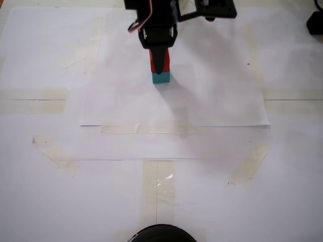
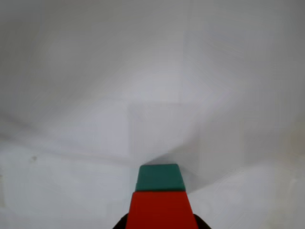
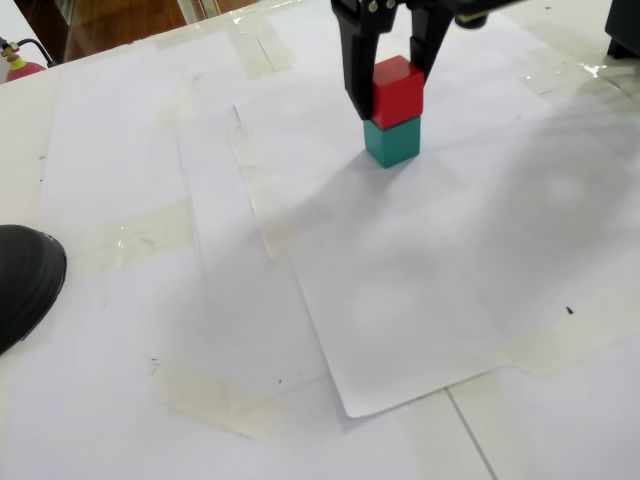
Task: Put the red cube on the top of the blue cube.
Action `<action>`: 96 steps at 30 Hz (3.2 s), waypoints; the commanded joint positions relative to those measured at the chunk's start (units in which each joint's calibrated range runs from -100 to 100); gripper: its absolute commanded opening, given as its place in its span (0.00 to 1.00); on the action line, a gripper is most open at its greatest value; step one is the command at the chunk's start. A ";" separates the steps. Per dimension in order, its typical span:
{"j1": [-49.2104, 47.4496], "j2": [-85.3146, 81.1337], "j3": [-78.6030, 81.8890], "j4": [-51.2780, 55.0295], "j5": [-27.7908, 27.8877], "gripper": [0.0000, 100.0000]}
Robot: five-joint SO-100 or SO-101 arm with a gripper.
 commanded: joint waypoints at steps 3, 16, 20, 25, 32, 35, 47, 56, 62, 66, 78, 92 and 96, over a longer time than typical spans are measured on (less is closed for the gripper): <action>0.56 -0.21 0.45 -1.06 0.24 0.14; 0.10 -0.21 0.72 -0.32 0.15 0.35; 0.33 -0.21 0.72 0.16 0.20 0.38; 1.16 -0.30 0.72 2.45 0.00 0.47; 1.24 -3.73 0.72 7.67 -0.10 0.48; 0.78 -8.20 0.90 11.58 -0.34 0.48; -1.94 -32.06 10.16 13.70 -8.21 0.43; -5.12 -38.41 14.61 12.39 -11.72 0.24; -5.12 -42.36 19.69 7.75 -18.07 0.00; -4.89 -45.11 22.14 7.26 -22.32 0.00; -6.64 -47.51 23.87 9.62 -42.00 0.00; -8.53 -47.85 23.60 10.36 -47.18 0.00; -9.36 -47.77 23.51 9.70 -46.84 0.00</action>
